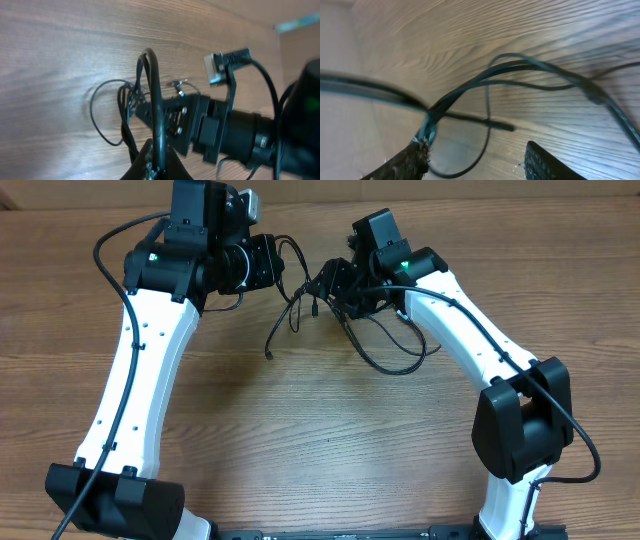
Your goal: Untangle cables
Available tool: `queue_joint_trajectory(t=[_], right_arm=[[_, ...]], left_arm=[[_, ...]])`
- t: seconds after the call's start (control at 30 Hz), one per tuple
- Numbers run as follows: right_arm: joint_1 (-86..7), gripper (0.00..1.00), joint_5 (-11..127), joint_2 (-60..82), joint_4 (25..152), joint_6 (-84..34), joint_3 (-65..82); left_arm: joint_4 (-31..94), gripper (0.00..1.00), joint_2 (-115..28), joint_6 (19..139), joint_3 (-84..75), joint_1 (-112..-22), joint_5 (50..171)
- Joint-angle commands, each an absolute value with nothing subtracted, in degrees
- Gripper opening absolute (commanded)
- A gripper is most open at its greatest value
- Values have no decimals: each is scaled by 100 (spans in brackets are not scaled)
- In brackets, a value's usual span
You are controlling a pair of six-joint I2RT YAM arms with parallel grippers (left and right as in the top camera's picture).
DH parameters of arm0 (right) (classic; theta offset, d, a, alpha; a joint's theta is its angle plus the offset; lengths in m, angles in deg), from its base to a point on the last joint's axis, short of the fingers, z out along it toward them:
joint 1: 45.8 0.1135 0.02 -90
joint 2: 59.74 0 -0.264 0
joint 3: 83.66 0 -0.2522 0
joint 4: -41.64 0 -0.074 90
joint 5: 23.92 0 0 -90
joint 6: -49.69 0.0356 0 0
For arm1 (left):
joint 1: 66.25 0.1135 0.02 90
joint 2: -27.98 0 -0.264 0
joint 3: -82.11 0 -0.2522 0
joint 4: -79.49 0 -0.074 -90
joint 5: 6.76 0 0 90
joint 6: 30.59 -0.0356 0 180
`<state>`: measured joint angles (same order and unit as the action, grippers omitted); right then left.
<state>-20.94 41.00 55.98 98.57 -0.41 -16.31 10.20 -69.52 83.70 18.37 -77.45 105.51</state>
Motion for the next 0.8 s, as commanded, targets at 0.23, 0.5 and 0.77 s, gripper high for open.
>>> queue_joint_trajectory(t=[0.23,0.5,0.77], right_arm=[[-2232,64,3300,5605,10000,-3088,-1605],[-2088,58,2690,5707,9777,-4087,-1605],[-1801,47,2640,5782,9696,-4152,-1605]], left_arm=[[994,4,-6753,12188,1879,-7295,10631],[1004,4,-6753,12754,1879,-7260,10769],[1007,4,-6753,12685,1879,-7260,10706]])
